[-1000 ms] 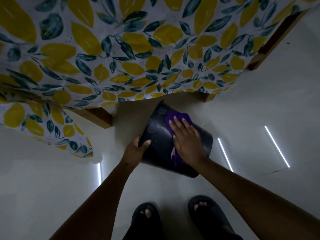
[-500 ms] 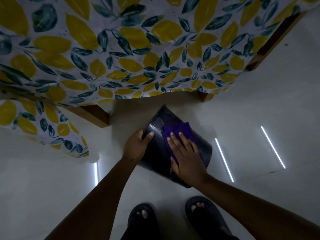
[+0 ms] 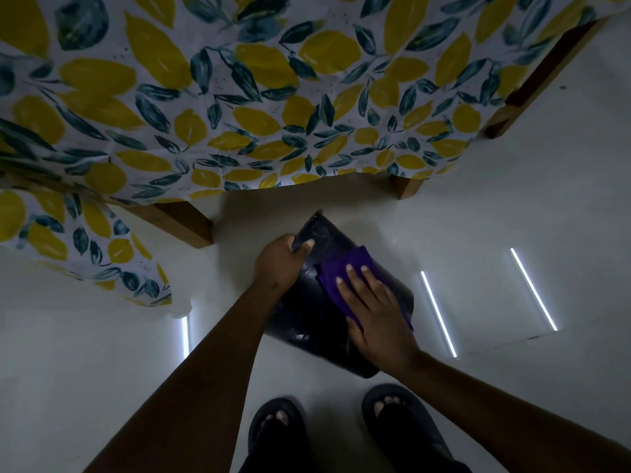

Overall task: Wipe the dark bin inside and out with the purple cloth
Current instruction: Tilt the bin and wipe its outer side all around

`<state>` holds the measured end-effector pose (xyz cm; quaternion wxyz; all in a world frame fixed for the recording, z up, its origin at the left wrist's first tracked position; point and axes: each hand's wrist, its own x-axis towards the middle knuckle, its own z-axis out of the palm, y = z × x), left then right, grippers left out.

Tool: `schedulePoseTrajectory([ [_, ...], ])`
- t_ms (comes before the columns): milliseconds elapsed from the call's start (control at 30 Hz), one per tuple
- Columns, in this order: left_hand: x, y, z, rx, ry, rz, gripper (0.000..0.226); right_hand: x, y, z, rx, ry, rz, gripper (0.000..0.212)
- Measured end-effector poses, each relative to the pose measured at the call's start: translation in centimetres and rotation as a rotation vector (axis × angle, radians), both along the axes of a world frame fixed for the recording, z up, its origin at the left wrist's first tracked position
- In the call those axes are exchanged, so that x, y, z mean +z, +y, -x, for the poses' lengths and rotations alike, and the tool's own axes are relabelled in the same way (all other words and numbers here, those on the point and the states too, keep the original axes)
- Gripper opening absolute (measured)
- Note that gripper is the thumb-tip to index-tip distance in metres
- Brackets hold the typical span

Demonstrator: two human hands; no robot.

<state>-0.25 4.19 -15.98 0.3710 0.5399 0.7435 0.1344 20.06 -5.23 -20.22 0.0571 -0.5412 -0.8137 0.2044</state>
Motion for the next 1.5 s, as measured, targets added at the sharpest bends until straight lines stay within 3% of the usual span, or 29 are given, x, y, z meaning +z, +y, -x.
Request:
schedulePoseTrajectory([
  [100, 0.3, 0.7, -0.8, -0.041, 0.062, -0.03, 0.039, 0.2, 1.0, 1.0, -0.043, -0.026, -0.062, 0.063],
  [233, 1.0, 0.2, -0.2, -0.057, -0.132, -0.054, 0.031, -0.1, 3.8, 0.7, -0.194, -0.005, -0.013, 0.058],
  [367, 0.2, -2.5, 2.4, -0.149, -0.087, -0.001, 0.035, -0.2, 6.3, -0.8, -0.295, 0.094, 0.059, 0.059],
  [500, -0.1, -2.4, 2.2, -0.065, -0.126, 0.004, 0.035, -0.4, 3.1, -0.7, -0.153, -0.018, -0.049, 0.062],
  [667, 0.0, -0.6, 0.6, -0.151, -0.051, -0.077, 0.041, -0.6, 0.2, 0.0, 0.087, -0.103, -0.164, 0.067],
  [900, 0.3, 1.7, -0.8, -0.205, -0.049, -0.062, 0.044, 0.4, 3.9, 1.5, -0.081, -0.036, -0.11, 0.062],
  [1067, 0.2, 2.0, -0.6, -0.226, -0.003, -0.032, 0.046, -1.9, -3.0, -1.6, 0.187, -0.162, -0.184, 0.067],
  [1167, 0.6, 2.5, -1.3, -0.231, 0.004, -0.014, 0.043, -1.7, -1.8, -0.8, 0.264, -0.175, -0.218, 0.067],
  [1500, 1.1, 0.8, 1.5, -0.266, -0.062, 0.019, 0.033, -0.7, 3.8, -2.1, -0.243, 0.07, -0.005, 0.057],
])
